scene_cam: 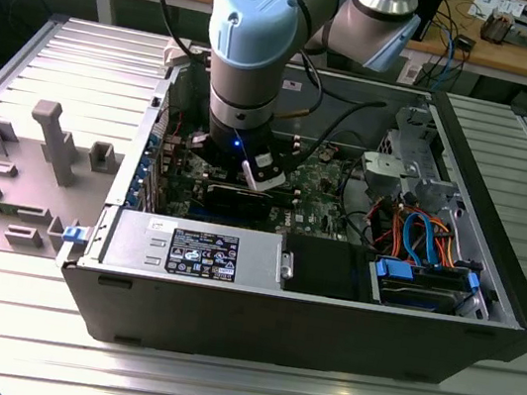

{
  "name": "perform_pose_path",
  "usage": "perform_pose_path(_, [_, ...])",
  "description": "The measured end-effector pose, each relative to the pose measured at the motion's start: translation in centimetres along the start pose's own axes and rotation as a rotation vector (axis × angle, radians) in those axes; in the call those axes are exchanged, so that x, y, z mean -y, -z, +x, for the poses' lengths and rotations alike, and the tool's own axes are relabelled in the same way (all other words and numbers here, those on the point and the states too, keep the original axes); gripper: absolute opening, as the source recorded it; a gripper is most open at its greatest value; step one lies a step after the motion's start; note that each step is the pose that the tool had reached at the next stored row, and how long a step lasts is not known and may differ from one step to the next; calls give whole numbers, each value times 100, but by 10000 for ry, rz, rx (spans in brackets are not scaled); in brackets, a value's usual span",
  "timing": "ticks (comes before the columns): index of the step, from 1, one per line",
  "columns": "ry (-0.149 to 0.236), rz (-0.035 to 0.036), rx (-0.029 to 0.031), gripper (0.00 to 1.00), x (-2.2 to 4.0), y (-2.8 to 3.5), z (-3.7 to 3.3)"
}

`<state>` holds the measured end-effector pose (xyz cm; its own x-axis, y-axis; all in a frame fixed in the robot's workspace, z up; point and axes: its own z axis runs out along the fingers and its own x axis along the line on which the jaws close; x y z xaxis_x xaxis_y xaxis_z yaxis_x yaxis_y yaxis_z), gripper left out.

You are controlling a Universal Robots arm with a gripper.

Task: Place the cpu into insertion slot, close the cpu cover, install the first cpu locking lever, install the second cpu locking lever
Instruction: 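Install the second cpu locking lever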

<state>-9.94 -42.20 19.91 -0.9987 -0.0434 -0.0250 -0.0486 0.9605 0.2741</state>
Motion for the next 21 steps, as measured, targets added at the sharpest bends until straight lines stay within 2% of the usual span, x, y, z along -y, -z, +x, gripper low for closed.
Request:
perform_pose_path(3, [-98,-2,31,11,-1,-5,11])
perform_pose_path(6, [-108,1,31,11,-1,-8,29])
perform_pose_path(8, [-108,-49,32,11,-26,-43,33])
perform_pose_path(9, [-108,-31,33,11,-26,-45,33])
perform_pose_path(14, [-113,-27,17,11,-47,27,31])
perform_pose_path(16, [-116,-26,5,11,-62,80,30])
perform_pose_path(21, [-119,-27,-3,11,-62,80,30])
